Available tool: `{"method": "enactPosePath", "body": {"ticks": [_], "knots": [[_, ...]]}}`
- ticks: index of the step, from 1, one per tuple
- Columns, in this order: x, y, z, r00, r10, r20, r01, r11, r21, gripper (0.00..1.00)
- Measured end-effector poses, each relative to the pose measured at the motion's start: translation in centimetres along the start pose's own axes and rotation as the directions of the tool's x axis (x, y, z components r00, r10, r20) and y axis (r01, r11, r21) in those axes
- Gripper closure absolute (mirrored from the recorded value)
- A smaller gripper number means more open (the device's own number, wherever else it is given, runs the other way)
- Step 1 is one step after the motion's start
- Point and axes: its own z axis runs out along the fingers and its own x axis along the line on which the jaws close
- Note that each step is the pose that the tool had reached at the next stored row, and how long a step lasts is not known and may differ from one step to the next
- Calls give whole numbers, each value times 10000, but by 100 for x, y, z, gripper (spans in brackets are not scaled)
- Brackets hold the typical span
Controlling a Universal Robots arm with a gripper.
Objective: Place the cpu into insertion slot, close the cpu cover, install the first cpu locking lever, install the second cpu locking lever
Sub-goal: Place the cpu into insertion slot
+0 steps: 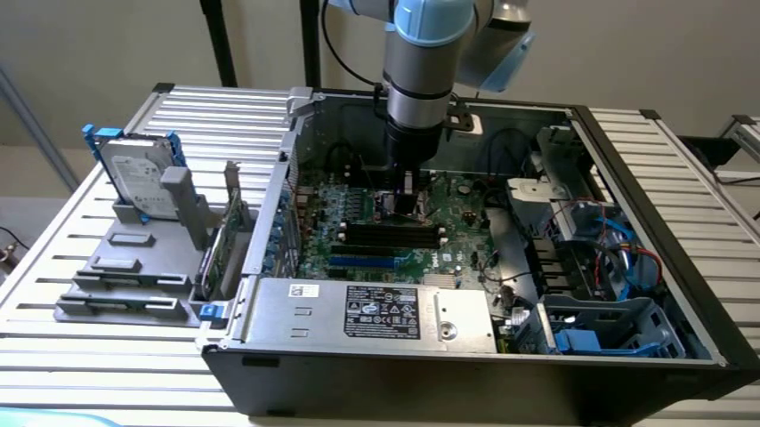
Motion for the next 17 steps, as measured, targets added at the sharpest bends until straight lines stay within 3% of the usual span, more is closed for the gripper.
{"method": "enactPosePath", "body": {"ticks": [17], "knots": [[10,-2,6,10000,0,-1,0,10000,0,46]]}}
